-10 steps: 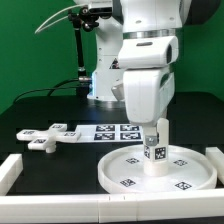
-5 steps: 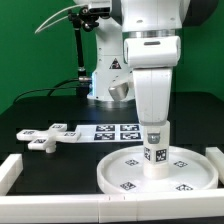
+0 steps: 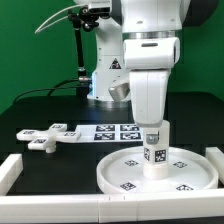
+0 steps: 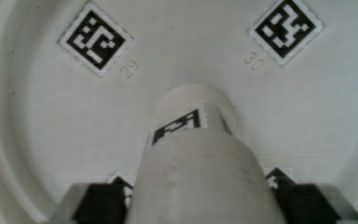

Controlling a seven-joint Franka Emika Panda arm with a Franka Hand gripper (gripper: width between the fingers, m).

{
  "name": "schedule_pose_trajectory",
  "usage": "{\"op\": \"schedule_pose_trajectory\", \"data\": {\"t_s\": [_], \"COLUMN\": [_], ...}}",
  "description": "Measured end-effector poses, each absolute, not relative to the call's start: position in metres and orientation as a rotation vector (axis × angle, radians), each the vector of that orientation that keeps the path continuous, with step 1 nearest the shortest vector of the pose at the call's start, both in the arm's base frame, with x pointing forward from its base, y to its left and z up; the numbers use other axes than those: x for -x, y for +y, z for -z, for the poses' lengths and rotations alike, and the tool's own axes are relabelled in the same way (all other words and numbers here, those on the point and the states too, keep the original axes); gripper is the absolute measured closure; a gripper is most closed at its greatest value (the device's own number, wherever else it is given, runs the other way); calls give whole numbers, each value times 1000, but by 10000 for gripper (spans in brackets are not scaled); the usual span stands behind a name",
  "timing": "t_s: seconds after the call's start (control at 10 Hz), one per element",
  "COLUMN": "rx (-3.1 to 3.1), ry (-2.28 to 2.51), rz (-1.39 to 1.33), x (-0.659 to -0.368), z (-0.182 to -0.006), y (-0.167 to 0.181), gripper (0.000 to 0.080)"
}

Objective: Assemble round table

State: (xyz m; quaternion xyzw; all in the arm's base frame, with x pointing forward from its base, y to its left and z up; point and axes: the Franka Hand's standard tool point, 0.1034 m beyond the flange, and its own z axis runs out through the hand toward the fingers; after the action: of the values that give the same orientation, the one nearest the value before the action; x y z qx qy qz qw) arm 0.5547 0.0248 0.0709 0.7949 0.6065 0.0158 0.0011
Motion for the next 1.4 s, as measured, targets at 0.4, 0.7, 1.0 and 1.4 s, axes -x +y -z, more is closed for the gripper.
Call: {"op": "schedule_pose_trajectory", "data": {"t_s": [0.4, 0.7, 1.0, 1.4], "rx": [-2703, -2874, -3058, -3147], "ry": [1620, 1321, 879, 476], "rz": [-29, -20, -12, -23], "x": [-555, -554, -553, -551], "z": [-71, -71, -70, -70], "y": [23, 22, 23, 28], "gripper": [390, 390, 390, 390]}}
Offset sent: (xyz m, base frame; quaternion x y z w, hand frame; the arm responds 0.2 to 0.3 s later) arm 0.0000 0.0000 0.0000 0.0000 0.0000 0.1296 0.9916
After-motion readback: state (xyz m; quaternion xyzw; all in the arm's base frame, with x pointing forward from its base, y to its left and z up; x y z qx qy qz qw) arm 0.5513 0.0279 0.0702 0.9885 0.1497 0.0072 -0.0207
